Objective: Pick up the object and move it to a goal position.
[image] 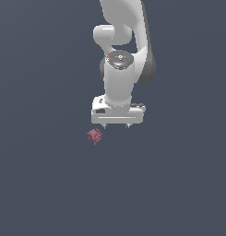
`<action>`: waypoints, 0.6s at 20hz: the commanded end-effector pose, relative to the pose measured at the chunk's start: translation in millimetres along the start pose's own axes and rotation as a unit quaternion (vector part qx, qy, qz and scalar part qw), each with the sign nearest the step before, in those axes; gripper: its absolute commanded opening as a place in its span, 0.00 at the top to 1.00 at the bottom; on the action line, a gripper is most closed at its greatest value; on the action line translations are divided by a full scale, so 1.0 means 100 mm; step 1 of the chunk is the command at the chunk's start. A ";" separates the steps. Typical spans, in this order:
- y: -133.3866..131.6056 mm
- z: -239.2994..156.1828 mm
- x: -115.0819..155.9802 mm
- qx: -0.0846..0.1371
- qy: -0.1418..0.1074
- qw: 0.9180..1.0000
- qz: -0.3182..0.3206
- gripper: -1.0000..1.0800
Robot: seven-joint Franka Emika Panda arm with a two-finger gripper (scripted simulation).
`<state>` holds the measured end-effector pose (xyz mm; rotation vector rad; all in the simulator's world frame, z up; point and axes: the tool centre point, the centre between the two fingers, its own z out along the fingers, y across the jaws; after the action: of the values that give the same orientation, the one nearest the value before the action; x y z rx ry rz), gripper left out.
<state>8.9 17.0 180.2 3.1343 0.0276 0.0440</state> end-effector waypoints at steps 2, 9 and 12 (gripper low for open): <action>0.00 0.00 0.00 0.000 0.000 1.000 0.000 0.04; 0.15 -0.20 0.06 0.003 0.010 1.000 0.013 0.04; 0.15 -0.20 0.06 0.003 0.009 1.000 0.013 0.04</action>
<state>14.6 1.5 200.7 3.1391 -0.0135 0.0754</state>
